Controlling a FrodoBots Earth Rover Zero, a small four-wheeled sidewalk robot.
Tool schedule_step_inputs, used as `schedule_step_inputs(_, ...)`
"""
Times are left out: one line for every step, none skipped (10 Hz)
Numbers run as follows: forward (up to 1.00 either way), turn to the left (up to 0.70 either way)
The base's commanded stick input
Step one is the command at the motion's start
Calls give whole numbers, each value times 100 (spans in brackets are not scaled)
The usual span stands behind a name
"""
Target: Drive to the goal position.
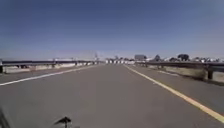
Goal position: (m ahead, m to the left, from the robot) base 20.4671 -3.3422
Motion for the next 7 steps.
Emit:
schedule_step_inputs(100,0)
schedule_step_inputs(100,0)
schedule_step_inputs(100,0)
schedule_step_inputs(100,0)
schedule_step_inputs(100,0)
schedule_step_inputs(100,0)
schedule_step_inputs(100,0)
